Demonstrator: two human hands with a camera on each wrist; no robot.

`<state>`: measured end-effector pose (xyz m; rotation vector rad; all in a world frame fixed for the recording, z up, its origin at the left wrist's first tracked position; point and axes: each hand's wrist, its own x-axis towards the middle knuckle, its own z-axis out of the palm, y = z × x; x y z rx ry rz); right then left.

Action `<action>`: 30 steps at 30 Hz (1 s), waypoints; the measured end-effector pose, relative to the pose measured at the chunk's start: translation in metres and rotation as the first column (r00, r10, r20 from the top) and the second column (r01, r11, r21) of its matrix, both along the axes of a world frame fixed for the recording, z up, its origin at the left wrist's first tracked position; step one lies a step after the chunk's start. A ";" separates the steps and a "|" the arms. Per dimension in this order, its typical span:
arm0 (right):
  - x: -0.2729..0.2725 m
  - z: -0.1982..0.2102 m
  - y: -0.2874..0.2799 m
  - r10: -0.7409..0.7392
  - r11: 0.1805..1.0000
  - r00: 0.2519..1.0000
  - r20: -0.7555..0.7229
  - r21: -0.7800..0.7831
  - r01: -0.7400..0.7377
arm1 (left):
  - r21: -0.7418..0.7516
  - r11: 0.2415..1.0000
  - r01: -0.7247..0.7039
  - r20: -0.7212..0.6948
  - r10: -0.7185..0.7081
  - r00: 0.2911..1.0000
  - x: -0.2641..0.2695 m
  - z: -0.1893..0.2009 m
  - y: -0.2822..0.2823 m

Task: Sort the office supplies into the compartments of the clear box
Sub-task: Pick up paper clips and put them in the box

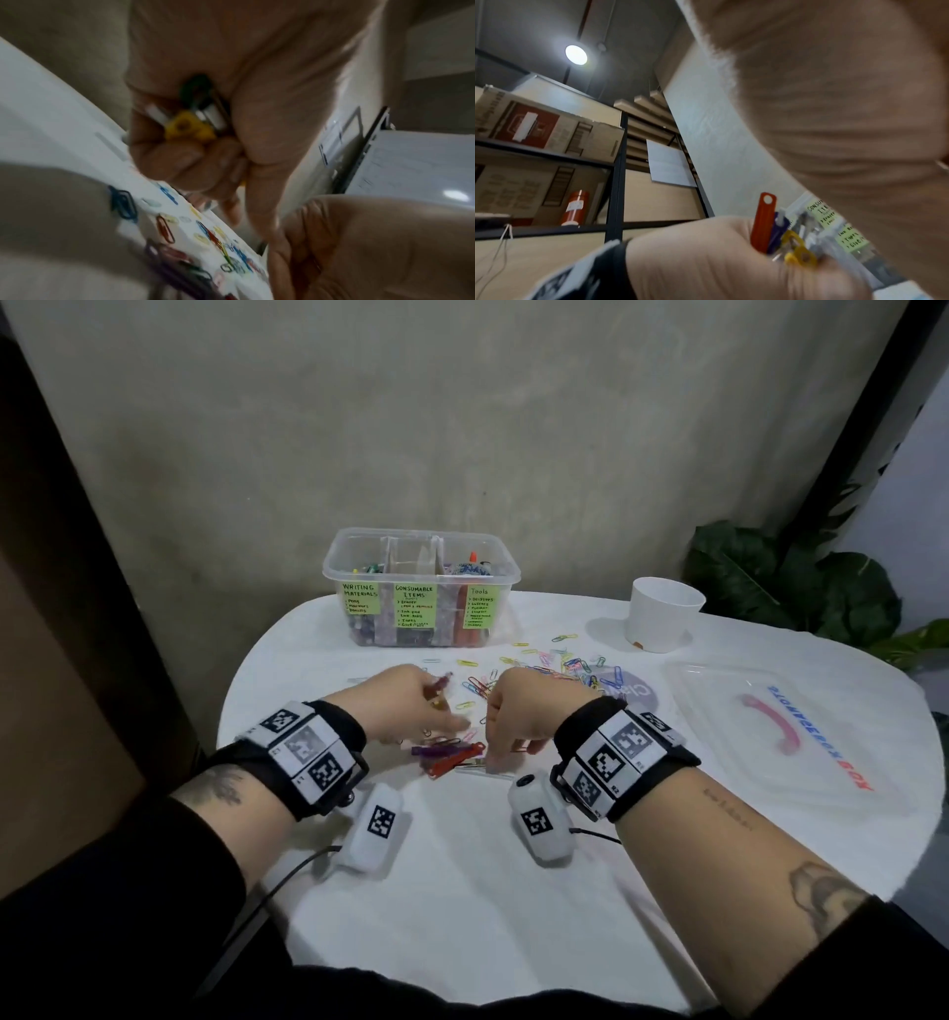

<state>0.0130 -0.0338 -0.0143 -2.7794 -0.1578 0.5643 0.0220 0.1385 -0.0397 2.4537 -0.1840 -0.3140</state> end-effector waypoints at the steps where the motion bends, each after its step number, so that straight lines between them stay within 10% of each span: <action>1: -0.001 -0.002 -0.001 0.013 0.998 1.000 -0.011 -0.055 -0.014 | 0.110 0.992 0.067 -0.018 -0.066 0.998 -0.001 0.001 -0.004; 13: -0.004 -0.012 0.001 0.118 0.989 0.993 -0.015 -0.084 -0.119 | 0.403 0.864 0.301 -0.054 -0.305 0.951 -0.001 0.002 -0.024; 26: -0.001 -0.018 -0.014 0.176 0.981 0.984 0.005 0.080 -0.176 | 0.348 0.883 0.314 -0.013 -0.330 0.944 -0.001 -0.001 -0.017; 30: -0.002 -0.011 -0.026 0.123 0.967 0.991 0.045 0.218 -0.130 | 0.116 0.967 0.225 -0.049 -0.221 0.974 0.000 0.000 -0.011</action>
